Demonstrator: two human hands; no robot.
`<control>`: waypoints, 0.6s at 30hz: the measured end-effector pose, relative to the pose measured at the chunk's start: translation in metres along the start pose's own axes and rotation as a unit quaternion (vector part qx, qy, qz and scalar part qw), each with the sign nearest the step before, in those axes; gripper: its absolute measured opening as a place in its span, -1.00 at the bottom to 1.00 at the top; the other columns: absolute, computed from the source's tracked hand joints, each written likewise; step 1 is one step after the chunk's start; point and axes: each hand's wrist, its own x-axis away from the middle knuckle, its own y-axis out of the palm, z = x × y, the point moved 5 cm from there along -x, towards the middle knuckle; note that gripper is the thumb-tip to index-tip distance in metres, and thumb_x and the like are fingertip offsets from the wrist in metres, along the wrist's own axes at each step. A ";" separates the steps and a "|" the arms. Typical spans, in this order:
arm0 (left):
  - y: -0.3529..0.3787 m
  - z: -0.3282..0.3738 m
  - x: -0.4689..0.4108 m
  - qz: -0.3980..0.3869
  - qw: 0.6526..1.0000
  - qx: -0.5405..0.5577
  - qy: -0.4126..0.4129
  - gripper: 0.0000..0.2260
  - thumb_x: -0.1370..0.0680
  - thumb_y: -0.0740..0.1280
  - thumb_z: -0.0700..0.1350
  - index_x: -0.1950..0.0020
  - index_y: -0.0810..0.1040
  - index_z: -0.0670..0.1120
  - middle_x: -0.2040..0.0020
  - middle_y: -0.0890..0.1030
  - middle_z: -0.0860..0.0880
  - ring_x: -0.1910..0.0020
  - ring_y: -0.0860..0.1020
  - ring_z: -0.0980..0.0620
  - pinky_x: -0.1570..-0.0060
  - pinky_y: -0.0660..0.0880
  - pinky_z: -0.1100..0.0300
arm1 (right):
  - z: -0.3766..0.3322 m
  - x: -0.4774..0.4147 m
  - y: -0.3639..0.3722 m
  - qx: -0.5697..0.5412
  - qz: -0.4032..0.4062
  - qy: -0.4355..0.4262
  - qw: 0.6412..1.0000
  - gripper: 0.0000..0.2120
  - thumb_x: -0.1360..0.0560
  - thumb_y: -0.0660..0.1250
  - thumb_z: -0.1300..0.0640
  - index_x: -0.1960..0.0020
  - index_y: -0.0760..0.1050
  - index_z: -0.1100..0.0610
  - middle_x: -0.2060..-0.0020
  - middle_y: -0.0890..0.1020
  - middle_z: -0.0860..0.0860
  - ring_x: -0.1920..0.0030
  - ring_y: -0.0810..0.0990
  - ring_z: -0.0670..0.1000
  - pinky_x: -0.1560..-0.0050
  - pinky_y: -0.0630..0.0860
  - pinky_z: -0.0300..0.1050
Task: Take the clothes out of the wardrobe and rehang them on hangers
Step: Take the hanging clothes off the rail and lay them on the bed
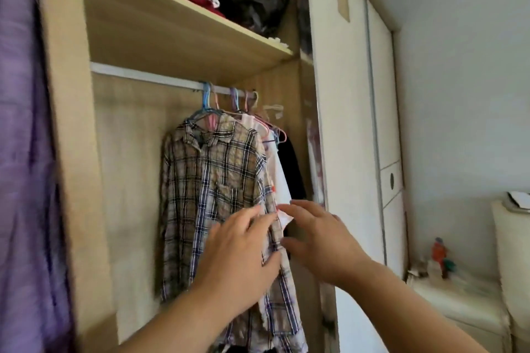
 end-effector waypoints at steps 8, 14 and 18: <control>-0.059 -0.053 -0.064 0.071 0.972 -0.184 -0.128 -0.45 -0.40 0.35 0.16 -0.38 0.42 0.11 -0.39 0.42 -0.02 -0.34 0.42 -0.10 -0.26 0.36 -0.15 | 0.026 -0.140 -0.007 -0.043 0.000 -0.131 0.990 -0.43 -0.52 0.26 -0.12 -0.47 0.15 -0.15 -0.43 0.28 -0.08 -0.37 0.36 0.04 -0.34 0.34 0.07; -0.135 -0.070 -0.076 0.154 0.901 -0.376 -0.151 -0.44 -0.38 0.13 0.17 -0.26 0.54 -0.07 -0.26 0.53 -0.19 -0.22 0.50 -0.22 -0.14 0.46 -0.13 | 0.022 -0.231 -0.002 -0.068 -0.015 -0.168 0.983 -0.41 -0.54 0.26 -0.05 -0.51 0.15 0.00 -0.43 0.29 0.05 -0.39 0.32 0.09 -0.34 0.31 -0.07; -0.174 -0.071 -0.079 0.206 0.860 -0.452 -0.118 -0.51 -0.40 0.18 0.10 -0.20 0.59 -0.14 -0.24 0.53 -0.24 -0.28 0.46 -0.24 -0.24 0.39 -0.12 | 0.010 -0.275 0.005 -0.080 0.002 -0.187 0.979 -0.40 -0.55 0.25 -0.02 -0.51 0.16 0.12 -0.47 0.25 0.10 -0.44 0.27 0.10 -0.37 0.25 -0.12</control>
